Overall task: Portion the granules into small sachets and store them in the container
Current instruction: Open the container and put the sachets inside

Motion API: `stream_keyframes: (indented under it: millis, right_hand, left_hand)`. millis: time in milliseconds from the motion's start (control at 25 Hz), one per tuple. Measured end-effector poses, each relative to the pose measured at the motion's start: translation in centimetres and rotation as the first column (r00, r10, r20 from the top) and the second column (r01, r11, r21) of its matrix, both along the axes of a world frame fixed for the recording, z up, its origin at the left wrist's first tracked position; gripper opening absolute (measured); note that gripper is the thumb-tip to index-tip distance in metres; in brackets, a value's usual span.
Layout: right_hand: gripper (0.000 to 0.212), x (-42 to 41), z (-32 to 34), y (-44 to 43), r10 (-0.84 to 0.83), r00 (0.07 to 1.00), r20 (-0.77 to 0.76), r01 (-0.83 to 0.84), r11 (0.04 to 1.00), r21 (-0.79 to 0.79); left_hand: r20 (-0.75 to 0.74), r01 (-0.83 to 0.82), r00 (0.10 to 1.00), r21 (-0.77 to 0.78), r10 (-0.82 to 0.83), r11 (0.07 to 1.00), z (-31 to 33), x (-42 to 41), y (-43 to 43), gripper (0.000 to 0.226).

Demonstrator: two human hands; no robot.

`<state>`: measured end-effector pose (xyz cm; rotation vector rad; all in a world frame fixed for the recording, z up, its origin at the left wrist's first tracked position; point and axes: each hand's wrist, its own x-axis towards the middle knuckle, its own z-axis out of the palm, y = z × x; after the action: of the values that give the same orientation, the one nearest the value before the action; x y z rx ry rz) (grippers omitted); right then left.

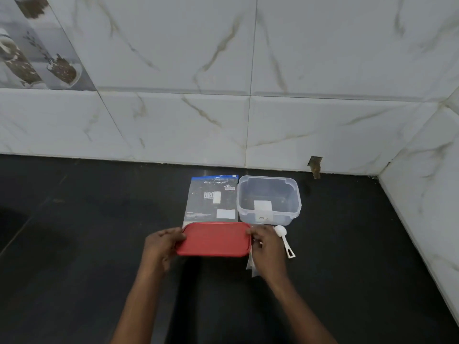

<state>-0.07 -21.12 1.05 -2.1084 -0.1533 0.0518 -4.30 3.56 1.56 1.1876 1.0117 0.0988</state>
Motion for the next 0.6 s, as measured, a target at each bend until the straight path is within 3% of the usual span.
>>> stream_keyframes:
  millis: [200, 360, 480, 600]
  right_hand:
    - [0.037, -1.6, -2.3, 2.3, 0.147, 0.983, -0.107, -0.170, 0.955, -0.244]
    - [0.037, -1.9, -2.4, 2.8, 0.195, 0.972, -0.129, -0.222, 0.943, -0.249]
    - [0.035, -2.4, -1.9, 0.9, -0.023, 0.999, -0.022, 0.020, 0.989, -0.146]
    - [0.015, -2.3, -2.3, -2.7, -0.331, 0.943, 0.019, 0.330, 0.929, -0.166]
  left_hand:
    - [-0.193, -0.079, 0.974, 0.189, 0.116, 0.979, -4.5, -2.0, 1.2, 0.024]
    - [-0.282, -0.060, 0.940, 0.418, 0.192, 0.907, -4.4, -1.9, -0.3, 0.019]
    - [-0.271, -0.017, 0.946, 0.501, 0.175, 0.865, -3.4, -1.9, -1.5, 0.018]
    - [-0.272, 0.032, 0.949, 0.585, 0.159, 0.810, -3.4, -1.9, -2.7, 0.022]
